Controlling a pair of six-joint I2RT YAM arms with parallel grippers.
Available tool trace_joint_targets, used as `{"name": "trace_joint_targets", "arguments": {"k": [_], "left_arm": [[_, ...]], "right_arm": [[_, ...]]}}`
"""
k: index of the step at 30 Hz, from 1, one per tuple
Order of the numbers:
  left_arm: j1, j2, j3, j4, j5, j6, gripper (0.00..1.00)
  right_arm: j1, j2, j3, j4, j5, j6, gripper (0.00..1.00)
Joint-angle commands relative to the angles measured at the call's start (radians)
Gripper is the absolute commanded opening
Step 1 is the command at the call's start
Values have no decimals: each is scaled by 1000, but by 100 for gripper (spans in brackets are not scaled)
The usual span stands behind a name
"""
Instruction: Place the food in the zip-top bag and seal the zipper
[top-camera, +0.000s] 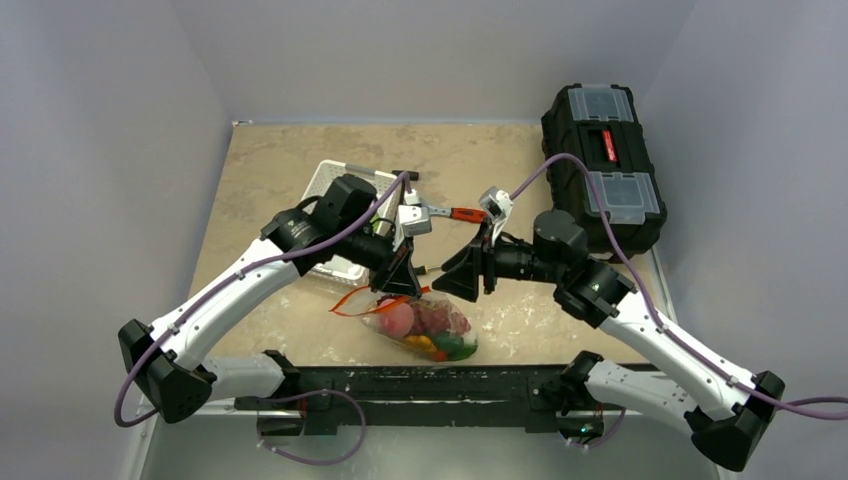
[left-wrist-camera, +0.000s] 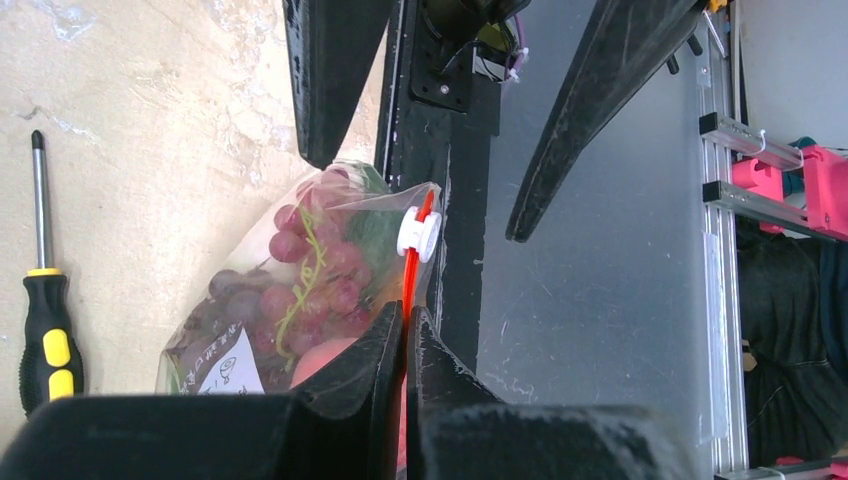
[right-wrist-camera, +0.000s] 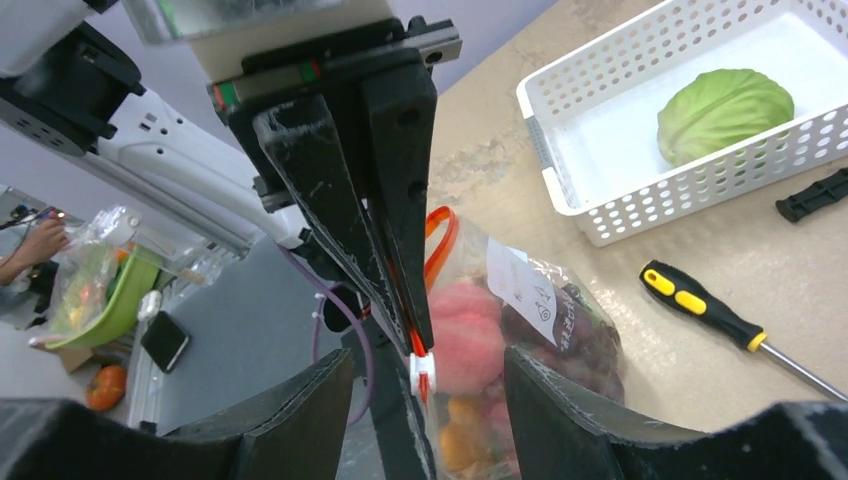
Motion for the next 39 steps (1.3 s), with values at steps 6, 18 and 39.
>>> {"name": "trace_joint_targets", "arguments": {"k": [6,18,39], "left_arm": [[-9,-28,1,36,12,10,0],[-9,-8,6,36,31,2,0],[-10,0,11,34,42,-4,0]], "right_arm": [[-47,114,190,-211,-184,-27,46],[-43,197,314,-386,-120,-203,35],[41,221,310,-348,-132,-205,23]]}}
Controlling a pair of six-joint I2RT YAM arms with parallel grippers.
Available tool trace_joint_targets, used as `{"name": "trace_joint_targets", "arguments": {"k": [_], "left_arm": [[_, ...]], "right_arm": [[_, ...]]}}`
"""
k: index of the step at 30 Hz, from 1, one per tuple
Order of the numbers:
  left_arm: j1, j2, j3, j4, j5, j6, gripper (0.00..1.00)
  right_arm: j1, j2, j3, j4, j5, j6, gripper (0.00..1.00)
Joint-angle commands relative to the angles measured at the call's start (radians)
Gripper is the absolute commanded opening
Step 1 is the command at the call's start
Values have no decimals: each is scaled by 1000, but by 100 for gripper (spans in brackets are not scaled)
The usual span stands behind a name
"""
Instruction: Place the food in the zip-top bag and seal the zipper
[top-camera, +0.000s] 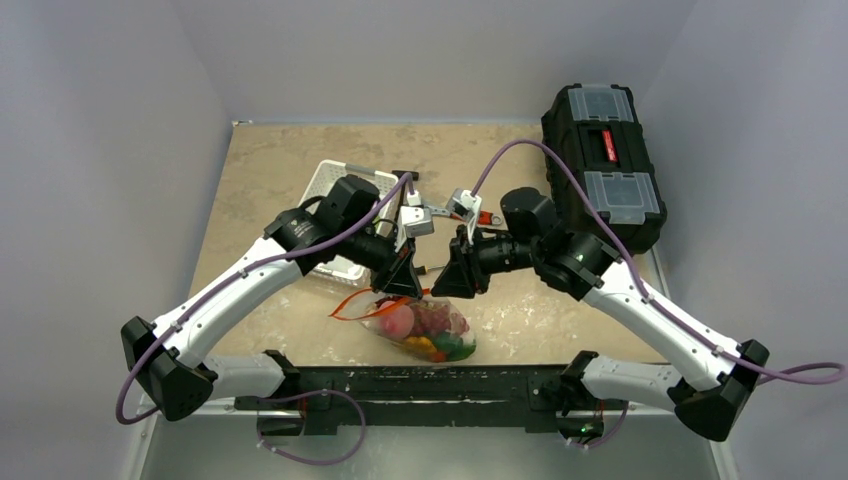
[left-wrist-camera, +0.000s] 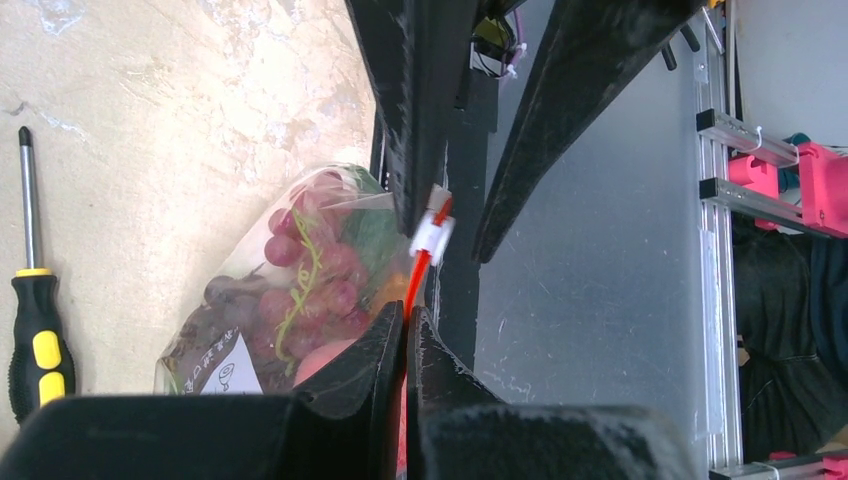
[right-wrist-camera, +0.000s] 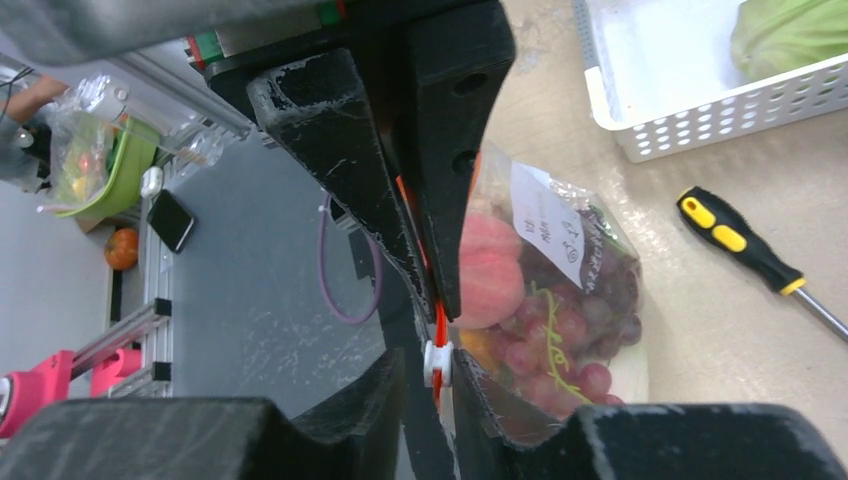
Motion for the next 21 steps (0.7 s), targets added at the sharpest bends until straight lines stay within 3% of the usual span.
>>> {"name": "trace_joint_targets", "arguments": {"k": [1,10,21], "left_arm": [[-3,-8,13,33,49,-3,0],[-2,-17,12,36,68,-2,0],[-3,-36,0,58,86,-4,0]], "right_arm": [[36,22,40,32,-1,-3,21],[54,4,15,82,70,18,0],[86,15,-35,195,76,55,0]]}}
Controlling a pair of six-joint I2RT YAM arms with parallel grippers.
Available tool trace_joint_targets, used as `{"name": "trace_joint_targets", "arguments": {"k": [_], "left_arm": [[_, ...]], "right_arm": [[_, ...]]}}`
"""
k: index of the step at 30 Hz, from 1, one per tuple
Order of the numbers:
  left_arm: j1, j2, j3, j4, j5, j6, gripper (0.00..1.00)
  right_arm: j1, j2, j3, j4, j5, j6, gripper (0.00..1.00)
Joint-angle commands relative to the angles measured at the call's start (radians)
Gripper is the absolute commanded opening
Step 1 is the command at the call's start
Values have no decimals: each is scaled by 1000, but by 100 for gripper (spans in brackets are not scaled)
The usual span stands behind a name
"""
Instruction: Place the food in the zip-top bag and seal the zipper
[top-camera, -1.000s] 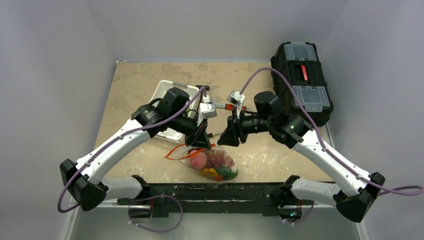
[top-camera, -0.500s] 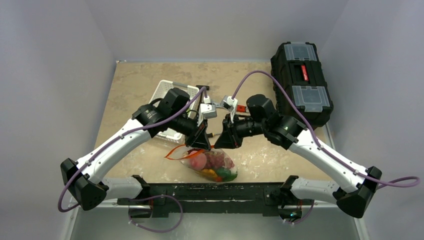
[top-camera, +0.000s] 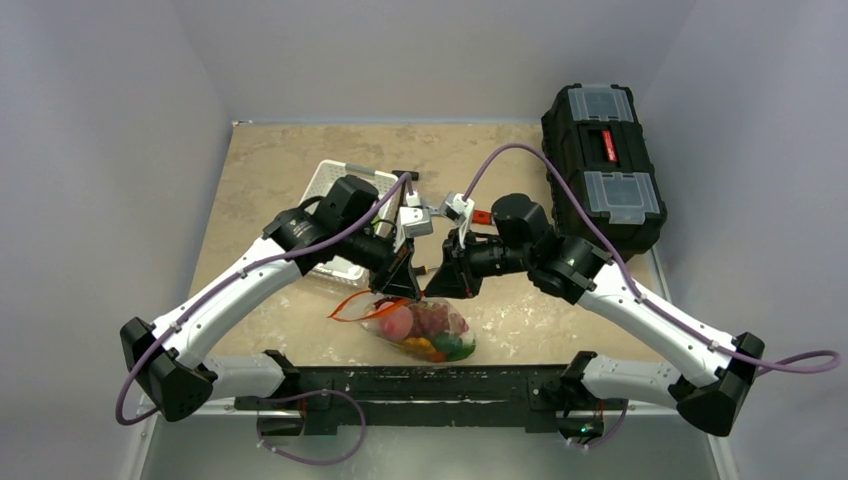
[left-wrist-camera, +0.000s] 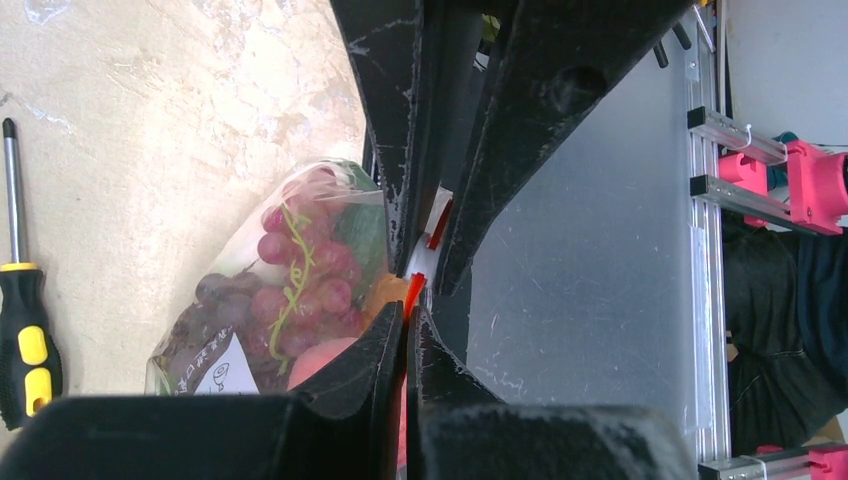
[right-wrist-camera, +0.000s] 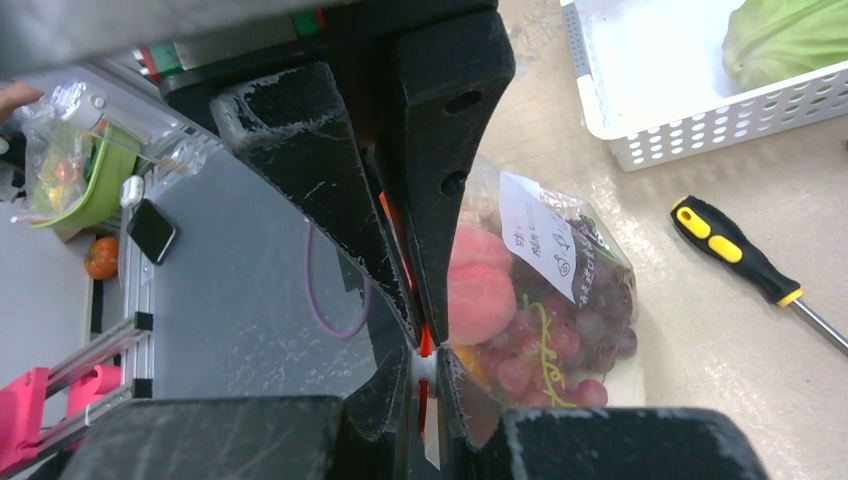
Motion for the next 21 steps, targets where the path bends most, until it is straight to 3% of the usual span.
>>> {"name": "trace_joint_targets", "arguments": {"k": [1,13,15,19,21], "left_arm": [[-3,-36,-2,76,72,1,0],[-4,-53,-14,87,95,8,0],[-4,-54,-14,87,94,8,0],[-4,-53,-14,86,90,8,0],[-4,-54,-13,86,92,9,0]], "right_arm": [[18,8,-18,145,-17,26,0],[23,59,-82,299,-154,54,4],[21,45,-85,287,-115,60,11],[7,-13,-73,193,-52,61,37],[3,-41,-61,129,-16,47,43]]}}
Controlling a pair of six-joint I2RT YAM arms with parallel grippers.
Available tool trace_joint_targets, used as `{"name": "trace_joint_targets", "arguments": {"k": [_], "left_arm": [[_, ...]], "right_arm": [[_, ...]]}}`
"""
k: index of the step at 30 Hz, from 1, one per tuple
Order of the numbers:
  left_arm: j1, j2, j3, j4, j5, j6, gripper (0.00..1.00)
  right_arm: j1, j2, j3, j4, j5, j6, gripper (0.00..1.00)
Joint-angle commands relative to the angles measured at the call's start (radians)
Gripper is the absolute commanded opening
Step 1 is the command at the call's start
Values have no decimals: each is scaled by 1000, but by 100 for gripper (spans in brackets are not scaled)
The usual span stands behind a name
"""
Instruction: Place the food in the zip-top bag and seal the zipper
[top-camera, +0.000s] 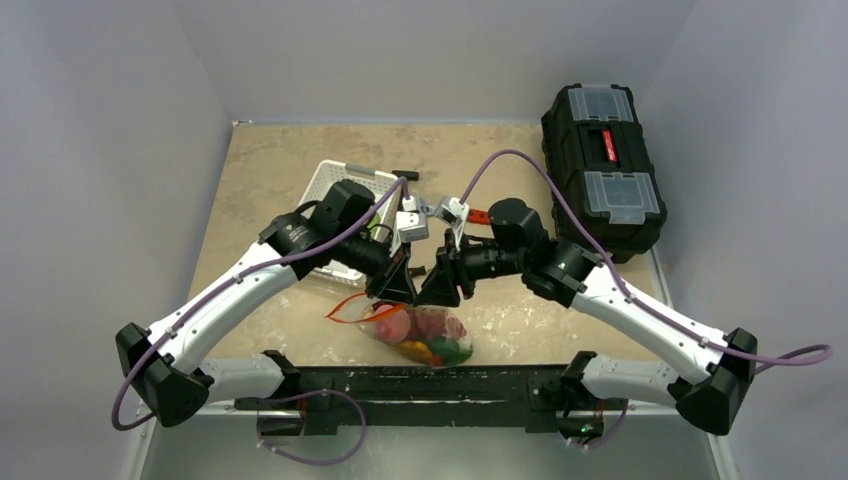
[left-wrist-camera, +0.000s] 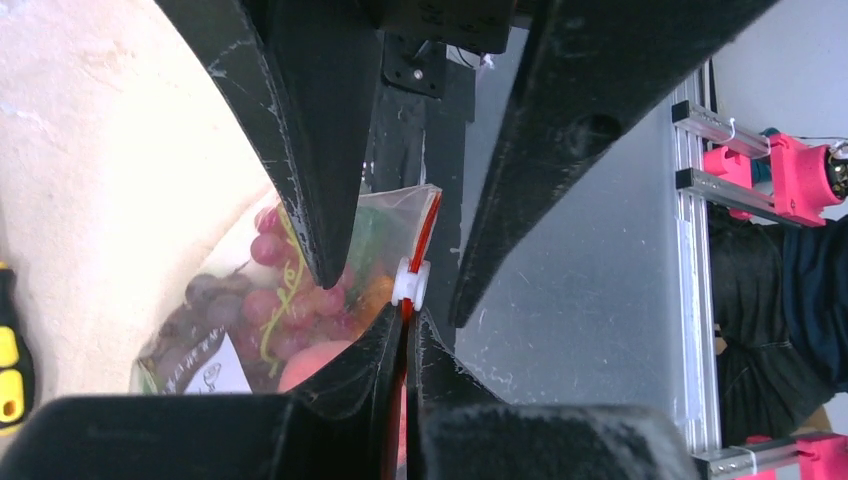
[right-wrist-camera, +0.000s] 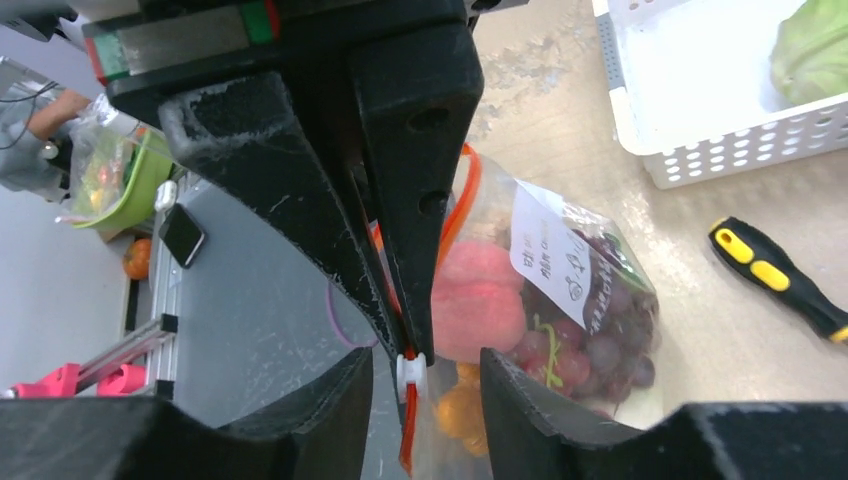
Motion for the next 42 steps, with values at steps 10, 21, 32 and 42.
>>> {"name": "trace_joint_targets", "arguments": {"k": [10,21,32,42], "left_arm": [[-8,-14,19,103,64,4,0],[-9,0,22,96,66,4,0],[-10,-4,28,88,70,8,0],[-11,-4,28,87,76,11,0]], "right_arm": [[-2,-101,133,-291,113,-107,47],[-1,-14,234,-377,100,-200,18],[3,20,221,-344,69,-204,9],[9,44,212,-336,36,-220,11]]}}
